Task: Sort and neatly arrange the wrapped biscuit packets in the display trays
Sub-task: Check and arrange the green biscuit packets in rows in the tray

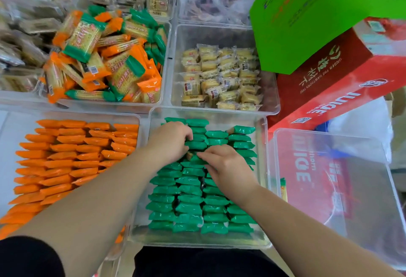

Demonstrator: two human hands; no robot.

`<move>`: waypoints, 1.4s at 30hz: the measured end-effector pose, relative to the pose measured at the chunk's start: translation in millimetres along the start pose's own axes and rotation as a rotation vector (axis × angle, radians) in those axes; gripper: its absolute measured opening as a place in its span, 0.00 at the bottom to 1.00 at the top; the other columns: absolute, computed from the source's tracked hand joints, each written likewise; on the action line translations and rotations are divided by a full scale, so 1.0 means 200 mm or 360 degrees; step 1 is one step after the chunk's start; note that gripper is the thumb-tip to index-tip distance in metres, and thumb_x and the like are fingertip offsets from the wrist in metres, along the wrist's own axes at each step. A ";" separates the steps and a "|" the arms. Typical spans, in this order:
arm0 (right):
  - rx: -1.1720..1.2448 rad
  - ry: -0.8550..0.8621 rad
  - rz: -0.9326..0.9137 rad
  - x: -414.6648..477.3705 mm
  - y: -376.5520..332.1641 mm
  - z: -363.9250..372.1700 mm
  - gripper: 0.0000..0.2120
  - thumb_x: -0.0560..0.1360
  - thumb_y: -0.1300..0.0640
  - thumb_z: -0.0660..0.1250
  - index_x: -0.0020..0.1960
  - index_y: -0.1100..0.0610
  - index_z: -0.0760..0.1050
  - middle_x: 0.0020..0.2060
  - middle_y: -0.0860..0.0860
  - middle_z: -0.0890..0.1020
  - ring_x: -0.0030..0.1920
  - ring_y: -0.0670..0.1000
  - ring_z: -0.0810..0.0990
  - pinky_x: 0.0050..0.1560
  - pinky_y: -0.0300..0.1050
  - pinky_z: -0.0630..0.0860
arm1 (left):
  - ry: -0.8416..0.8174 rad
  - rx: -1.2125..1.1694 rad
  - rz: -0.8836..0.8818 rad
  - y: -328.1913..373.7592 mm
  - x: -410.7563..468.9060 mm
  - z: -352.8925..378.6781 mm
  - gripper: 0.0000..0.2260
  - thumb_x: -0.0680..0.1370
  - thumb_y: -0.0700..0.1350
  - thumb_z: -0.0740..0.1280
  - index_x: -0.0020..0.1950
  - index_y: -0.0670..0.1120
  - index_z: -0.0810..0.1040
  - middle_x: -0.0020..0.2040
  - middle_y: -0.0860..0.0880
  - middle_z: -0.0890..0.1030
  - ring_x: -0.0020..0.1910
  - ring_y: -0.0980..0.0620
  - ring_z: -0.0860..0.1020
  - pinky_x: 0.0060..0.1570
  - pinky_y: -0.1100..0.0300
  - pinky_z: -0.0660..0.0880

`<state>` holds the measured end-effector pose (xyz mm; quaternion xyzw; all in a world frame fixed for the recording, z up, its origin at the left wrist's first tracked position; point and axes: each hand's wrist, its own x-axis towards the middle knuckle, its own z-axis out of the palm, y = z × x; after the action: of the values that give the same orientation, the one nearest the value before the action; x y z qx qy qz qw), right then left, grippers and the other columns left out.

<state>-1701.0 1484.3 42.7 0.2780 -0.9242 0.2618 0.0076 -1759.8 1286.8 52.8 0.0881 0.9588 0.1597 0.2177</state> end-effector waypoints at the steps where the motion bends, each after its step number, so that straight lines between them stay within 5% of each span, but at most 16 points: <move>1: -0.0079 -0.0025 -0.0022 0.00 0.01 0.02 0.19 0.67 0.69 0.77 0.56 0.58 0.84 0.45 0.53 0.84 0.43 0.58 0.81 0.46 0.50 0.81 | 0.0018 0.0040 0.0021 0.00 0.00 0.01 0.14 0.74 0.48 0.74 0.59 0.53 0.81 0.56 0.50 0.79 0.55 0.47 0.77 0.56 0.50 0.75; 10: -0.0403 0.0025 0.0040 -0.03 0.00 0.08 0.15 0.69 0.58 0.78 0.55 0.49 0.85 0.43 0.46 0.84 0.46 0.57 0.79 0.44 0.51 0.73 | 0.0280 0.0029 0.0093 -0.01 -0.03 0.11 0.07 0.77 0.42 0.68 0.47 0.41 0.85 0.46 0.43 0.81 0.48 0.40 0.78 0.48 0.49 0.76; 22: -0.0633 -0.0148 0.0206 0.04 -0.03 0.14 0.18 0.67 0.57 0.78 0.55 0.45 0.85 0.39 0.44 0.82 0.47 0.56 0.74 0.46 0.51 0.66 | 0.0797 -0.0299 0.0015 -0.07 -0.29 -0.03 0.02 0.74 0.36 0.74 0.43 0.42 0.85 0.39 0.47 0.83 0.39 0.47 0.79 0.40 0.57 0.73; 25: -0.0703 -0.0267 0.0150 0.03 -0.02 0.15 0.21 0.69 0.55 0.76 0.62 0.48 0.82 0.45 0.46 0.82 0.51 0.58 0.73 0.49 0.54 0.69 | 0.0930 -0.0326 -0.0054 -0.05 -0.36 -0.10 0.01 0.73 0.36 0.74 0.43 0.41 0.85 0.38 0.46 0.83 0.38 0.46 0.79 0.40 0.54 0.76; 28: -0.0737 -0.0491 0.0124 0.03 -0.04 0.11 0.22 0.80 0.47 0.64 0.73 0.49 0.73 0.58 0.45 0.81 0.61 0.60 0.70 0.55 0.57 0.68 | 0.0977 -0.0414 -0.0174 -0.06 -0.44 -0.13 0.02 0.73 0.37 0.74 0.43 0.43 0.85 0.38 0.50 0.82 0.38 0.51 0.77 0.38 0.62 0.70; 31: -0.0705 -0.0746 0.0176 0.04 -0.05 0.07 0.26 0.84 0.42 0.50 0.81 0.47 0.56 0.72 0.43 0.71 0.71 0.61 0.60 0.63 0.58 0.60 | 0.0987 -0.0628 -0.0429 -0.06 -0.53 -0.13 0.02 0.75 0.40 0.73 0.46 0.46 0.85 0.41 0.52 0.81 0.39 0.56 0.75 0.39 0.67 0.68; 34: -0.0620 -0.0882 0.0218 0.04 -0.07 0.02 0.29 0.84 0.38 0.47 0.82 0.45 0.48 0.78 0.42 0.61 0.75 0.59 0.55 0.68 0.58 0.57 | 0.0933 -0.0960 -0.0676 -0.05 -0.59 -0.11 0.02 0.77 0.42 0.72 0.45 0.49 0.83 0.42 0.55 0.82 0.43 0.58 0.78 0.40 0.63 0.72; 38: -0.0316 -0.0636 0.0253 -0.02 -0.13 -0.10 0.26 0.83 0.38 0.50 0.77 0.46 0.64 0.75 0.42 0.68 0.74 0.55 0.60 0.68 0.56 0.59 | 0.0855 -0.1468 -0.0828 0.02 -0.68 -0.08 0.03 0.77 0.40 0.72 0.44 0.48 0.84 0.38 0.50 0.84 0.41 0.54 0.82 0.42 0.58 0.78; 42: -0.0053 -0.0441 0.0379 -0.14 -0.17 -0.22 0.25 0.80 0.36 0.48 0.50 0.49 0.77 0.51 0.41 0.81 0.61 0.49 0.71 0.57 0.53 0.65 | 0.0775 -0.1860 -0.0855 0.18 -0.76 -0.05 0.02 0.77 0.36 0.71 0.47 0.43 0.83 0.38 0.45 0.85 0.38 0.54 0.84 0.37 0.64 0.78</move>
<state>-1666.3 1495.5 92.6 0.2000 -0.9469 0.2048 -0.1463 -1625.6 1281.4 132.9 -0.3230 0.7254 0.6065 0.0398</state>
